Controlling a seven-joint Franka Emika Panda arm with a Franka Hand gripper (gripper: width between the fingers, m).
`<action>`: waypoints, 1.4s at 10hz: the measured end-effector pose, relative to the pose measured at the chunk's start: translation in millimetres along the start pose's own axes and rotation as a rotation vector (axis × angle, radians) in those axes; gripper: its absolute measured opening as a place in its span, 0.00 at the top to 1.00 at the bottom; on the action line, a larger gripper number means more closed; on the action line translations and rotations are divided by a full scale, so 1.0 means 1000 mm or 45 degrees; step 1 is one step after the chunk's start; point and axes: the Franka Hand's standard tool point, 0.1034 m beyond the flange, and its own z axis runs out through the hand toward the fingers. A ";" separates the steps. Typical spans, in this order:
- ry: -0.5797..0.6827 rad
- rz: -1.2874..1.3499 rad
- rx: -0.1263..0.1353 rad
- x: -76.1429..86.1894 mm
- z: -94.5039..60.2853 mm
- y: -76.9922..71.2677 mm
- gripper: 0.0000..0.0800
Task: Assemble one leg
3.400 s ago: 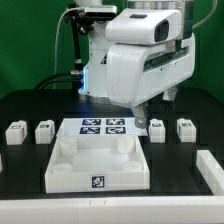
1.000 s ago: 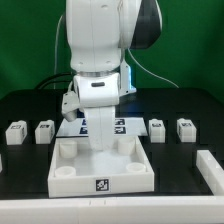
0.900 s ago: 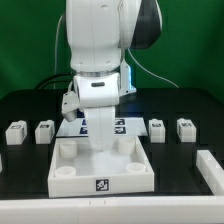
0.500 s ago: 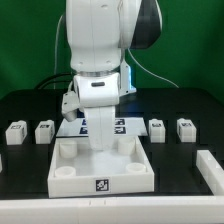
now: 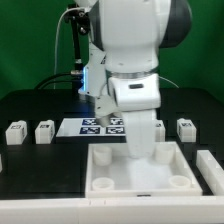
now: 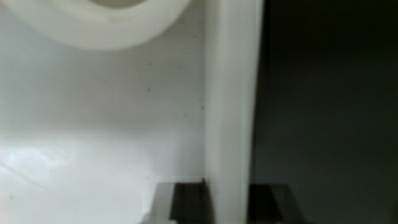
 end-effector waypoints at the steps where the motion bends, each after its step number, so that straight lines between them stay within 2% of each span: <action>1: 0.009 0.037 -0.006 0.017 -0.002 0.006 0.91; 2: 0.015 0.037 -0.005 0.026 0.001 0.005 0.91; 7: 0.021 0.052 -0.018 0.026 0.006 0.006 0.91; 8: 0.021 0.052 -0.018 0.026 0.006 0.006 0.64; 9: 0.021 0.053 -0.017 0.026 0.006 0.006 0.64; 10: 0.021 0.053 -0.017 0.026 0.007 0.006 0.41; 11: 0.021 0.053 -0.017 0.026 0.007 0.006 0.27; 12: 0.021 0.054 -0.017 0.025 0.007 0.006 0.27; 13: 0.021 0.054 -0.016 0.025 0.007 0.006 0.20; 14: 0.021 0.054 -0.016 0.025 0.007 0.006 0.19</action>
Offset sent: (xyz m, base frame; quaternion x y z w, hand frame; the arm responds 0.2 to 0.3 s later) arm 0.0118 0.0375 -0.0045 -0.0154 0.0464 -0.0004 0.9988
